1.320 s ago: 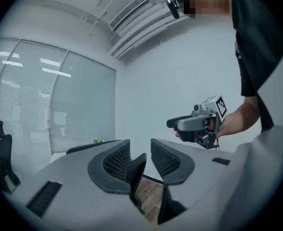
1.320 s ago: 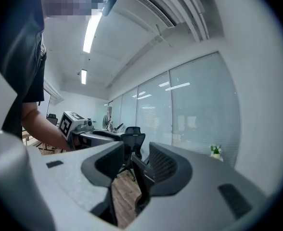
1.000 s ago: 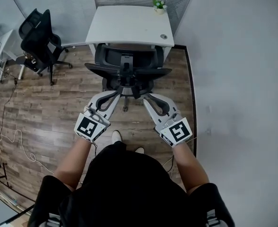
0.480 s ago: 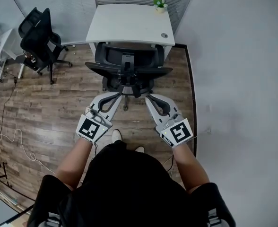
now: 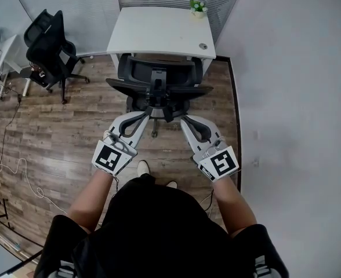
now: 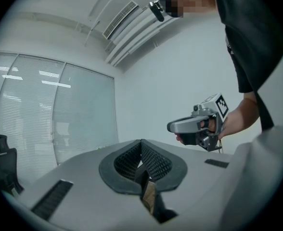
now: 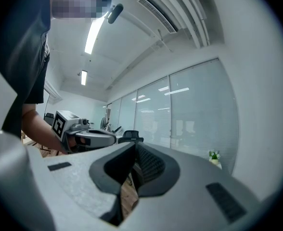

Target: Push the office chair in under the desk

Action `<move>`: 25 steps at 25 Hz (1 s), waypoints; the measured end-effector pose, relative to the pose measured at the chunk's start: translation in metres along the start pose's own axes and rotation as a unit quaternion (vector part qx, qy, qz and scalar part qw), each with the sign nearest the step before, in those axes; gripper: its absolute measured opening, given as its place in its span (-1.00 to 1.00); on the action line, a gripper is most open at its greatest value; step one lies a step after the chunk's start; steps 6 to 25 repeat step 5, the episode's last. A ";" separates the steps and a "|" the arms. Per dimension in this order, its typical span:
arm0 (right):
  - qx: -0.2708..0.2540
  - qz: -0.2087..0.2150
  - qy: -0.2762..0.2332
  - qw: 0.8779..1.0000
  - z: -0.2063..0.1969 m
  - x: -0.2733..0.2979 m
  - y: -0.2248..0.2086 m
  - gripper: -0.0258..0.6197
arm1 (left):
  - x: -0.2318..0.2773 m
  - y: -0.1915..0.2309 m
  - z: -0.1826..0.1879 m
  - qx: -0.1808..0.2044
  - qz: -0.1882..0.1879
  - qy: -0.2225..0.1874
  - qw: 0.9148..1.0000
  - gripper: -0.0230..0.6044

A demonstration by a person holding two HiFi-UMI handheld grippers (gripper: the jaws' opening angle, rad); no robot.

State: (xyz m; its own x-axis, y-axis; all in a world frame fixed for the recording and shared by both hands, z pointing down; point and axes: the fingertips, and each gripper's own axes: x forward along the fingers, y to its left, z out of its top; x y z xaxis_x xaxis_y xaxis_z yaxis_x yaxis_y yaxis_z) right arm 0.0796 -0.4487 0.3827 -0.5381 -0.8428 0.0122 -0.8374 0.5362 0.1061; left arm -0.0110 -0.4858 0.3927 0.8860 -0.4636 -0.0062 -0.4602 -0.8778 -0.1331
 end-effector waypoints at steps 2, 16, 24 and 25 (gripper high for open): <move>0.000 0.000 -0.003 1.000 0.004 0.002 -0.003 -0.86 | 0.002 0.006 0.003 0.005 0.004 0.003 1.000 -0.95; -0.001 0.000 -0.006 1.000 0.011 0.004 -0.008 -0.86 | 0.007 0.011 0.009 0.002 0.007 0.006 1.000 -0.95; -0.001 0.000 -0.006 1.000 0.011 0.004 -0.008 -0.86 | 0.007 0.011 0.009 0.002 0.007 0.006 1.000 -0.95; -0.001 0.000 -0.006 1.000 0.011 0.004 -0.008 -0.86 | 0.007 0.011 0.009 0.002 0.007 0.006 1.000 -0.95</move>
